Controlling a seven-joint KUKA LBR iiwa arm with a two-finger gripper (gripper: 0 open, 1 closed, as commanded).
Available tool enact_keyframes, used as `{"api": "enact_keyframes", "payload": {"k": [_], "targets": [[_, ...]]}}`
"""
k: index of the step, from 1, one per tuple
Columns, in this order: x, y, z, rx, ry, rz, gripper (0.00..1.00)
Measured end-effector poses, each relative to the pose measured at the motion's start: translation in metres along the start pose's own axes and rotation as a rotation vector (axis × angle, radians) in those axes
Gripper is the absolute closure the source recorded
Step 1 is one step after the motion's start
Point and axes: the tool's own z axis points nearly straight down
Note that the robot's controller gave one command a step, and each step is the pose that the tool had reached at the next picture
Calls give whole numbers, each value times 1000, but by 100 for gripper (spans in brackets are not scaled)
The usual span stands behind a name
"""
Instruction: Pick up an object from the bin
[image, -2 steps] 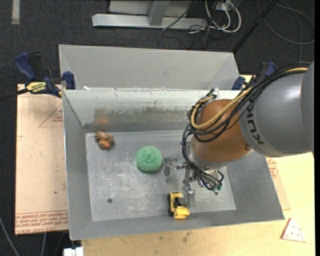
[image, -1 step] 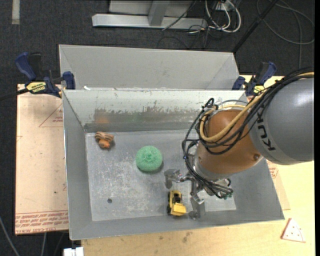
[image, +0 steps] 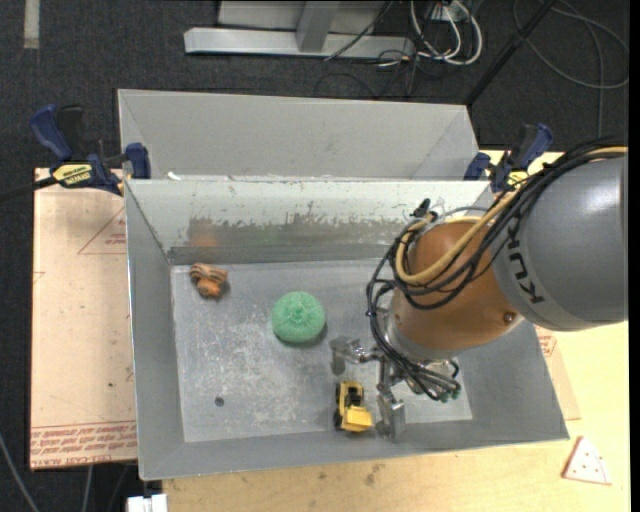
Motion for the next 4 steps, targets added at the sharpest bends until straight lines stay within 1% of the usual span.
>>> {"api": "enact_keyframes", "payload": {"k": [1,2,4], "targets": [[-11,20,28,4,-11,-248,0],[-12,25,32,1,-5,-182,100],[-11,25,29,0,-2,-182,100]]}}
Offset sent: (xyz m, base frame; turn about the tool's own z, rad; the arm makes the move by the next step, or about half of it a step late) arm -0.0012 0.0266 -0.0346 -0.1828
